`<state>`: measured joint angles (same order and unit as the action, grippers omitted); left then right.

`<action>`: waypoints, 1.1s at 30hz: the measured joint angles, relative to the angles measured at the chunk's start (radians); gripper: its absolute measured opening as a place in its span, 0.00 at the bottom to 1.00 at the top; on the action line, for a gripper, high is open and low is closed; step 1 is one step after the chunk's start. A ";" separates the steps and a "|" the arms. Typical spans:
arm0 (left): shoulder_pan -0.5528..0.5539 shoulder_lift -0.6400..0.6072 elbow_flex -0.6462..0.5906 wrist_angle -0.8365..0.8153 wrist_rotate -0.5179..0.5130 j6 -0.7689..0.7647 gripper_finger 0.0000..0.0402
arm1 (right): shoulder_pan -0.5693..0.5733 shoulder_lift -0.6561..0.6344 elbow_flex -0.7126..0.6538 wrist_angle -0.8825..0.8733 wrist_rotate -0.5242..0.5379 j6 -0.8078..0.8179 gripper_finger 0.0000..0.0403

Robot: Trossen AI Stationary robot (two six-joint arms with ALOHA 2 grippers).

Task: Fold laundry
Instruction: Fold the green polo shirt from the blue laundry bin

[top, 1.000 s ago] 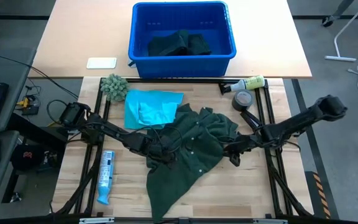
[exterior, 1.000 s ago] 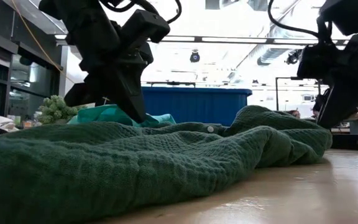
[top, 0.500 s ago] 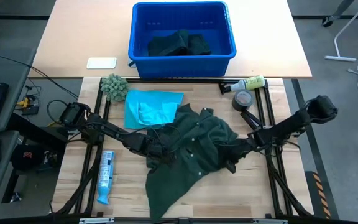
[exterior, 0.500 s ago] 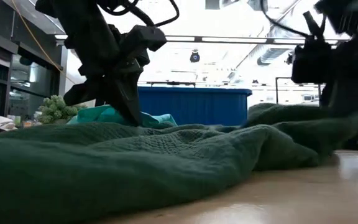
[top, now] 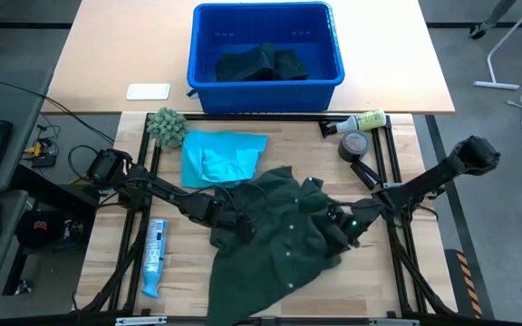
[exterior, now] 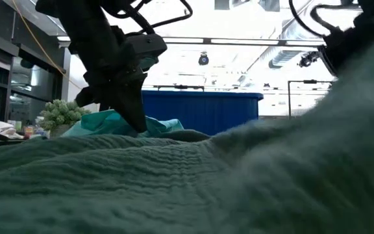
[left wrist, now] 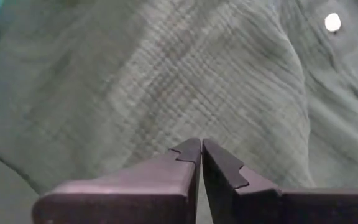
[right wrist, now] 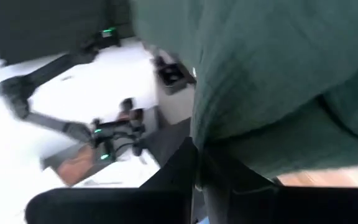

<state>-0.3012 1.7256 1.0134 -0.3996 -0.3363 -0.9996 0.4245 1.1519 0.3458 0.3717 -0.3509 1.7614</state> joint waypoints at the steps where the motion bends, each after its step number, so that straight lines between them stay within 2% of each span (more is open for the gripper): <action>1: 0.000 0.000 0.000 0.000 0.003 0.021 0.00 | 0.007 0.000 0.000 -0.017 0.002 0.016 0.01; 8: 0.008 0.000 0.000 0.000 0.017 0.122 0.00 | 0.057 0.000 0.000 -0.105 0.002 0.012 0.01; 12: 0.042 0.000 0.000 0.000 0.058 0.123 0.00 | 0.095 0.000 0.021 -0.155 0.007 -0.050 0.07; 14: 0.063 0.000 0.000 0.000 0.069 0.122 0.00 | 0.121 -0.001 0.056 -0.268 0.003 -0.088 0.10; 17: 0.096 0.000 0.000 0.003 0.080 0.122 0.00 | 0.157 0.000 0.106 -0.532 0.022 -0.107 0.13; 24: 0.181 0.000 0.000 0.036 0.176 0.185 0.00 | 0.186 -0.001 0.220 -0.909 0.240 -0.192 0.13; 30: 0.268 0.000 0.000 0.248 0.252 0.253 0.00 | 0.116 -0.003 0.383 -1.348 0.615 -0.161 0.02; 31: 0.282 0.000 0.000 0.291 0.263 0.253 0.00 | 0.095 -0.004 0.399 -1.405 0.665 -0.162 0.01; 33: 0.307 0.000 0.000 0.361 0.288 0.256 0.00 | 0.046 -0.004 0.403 -1.456 0.694 -0.227 0.01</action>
<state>0.0054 1.7256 1.0134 -0.0388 -0.0488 -0.7439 0.4701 1.1477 0.7487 -1.0841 0.3431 1.5344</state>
